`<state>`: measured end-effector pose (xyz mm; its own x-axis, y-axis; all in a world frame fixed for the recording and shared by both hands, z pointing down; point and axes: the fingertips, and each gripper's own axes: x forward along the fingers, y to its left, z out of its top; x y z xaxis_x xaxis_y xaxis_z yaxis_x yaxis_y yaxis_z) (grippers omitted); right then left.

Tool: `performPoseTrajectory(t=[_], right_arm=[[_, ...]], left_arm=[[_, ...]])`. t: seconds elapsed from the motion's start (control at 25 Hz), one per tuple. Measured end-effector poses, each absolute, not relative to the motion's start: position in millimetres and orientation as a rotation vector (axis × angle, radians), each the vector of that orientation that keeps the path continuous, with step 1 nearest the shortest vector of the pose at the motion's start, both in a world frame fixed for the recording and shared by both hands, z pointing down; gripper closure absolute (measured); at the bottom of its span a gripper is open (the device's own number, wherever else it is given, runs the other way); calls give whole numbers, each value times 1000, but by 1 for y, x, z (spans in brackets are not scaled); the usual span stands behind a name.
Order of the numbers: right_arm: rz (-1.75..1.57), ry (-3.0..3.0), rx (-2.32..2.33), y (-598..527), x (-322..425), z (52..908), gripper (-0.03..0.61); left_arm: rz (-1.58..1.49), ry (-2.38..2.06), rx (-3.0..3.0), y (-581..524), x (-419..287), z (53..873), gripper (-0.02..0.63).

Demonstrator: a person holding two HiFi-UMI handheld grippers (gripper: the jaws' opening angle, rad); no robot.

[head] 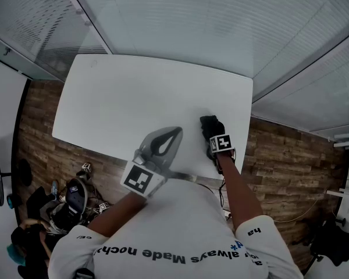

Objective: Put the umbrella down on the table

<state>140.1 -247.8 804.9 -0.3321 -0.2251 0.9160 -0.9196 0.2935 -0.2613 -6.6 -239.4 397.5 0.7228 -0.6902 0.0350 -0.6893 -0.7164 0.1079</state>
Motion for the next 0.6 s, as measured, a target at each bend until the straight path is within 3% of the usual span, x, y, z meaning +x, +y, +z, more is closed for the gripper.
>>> performPoseTrajectory(t=[0.6], right_arm=[[873,-1939,1114,-235,145,729,287]], left_arm=[[-25,-1101,2812,-232,-3,398,611]])
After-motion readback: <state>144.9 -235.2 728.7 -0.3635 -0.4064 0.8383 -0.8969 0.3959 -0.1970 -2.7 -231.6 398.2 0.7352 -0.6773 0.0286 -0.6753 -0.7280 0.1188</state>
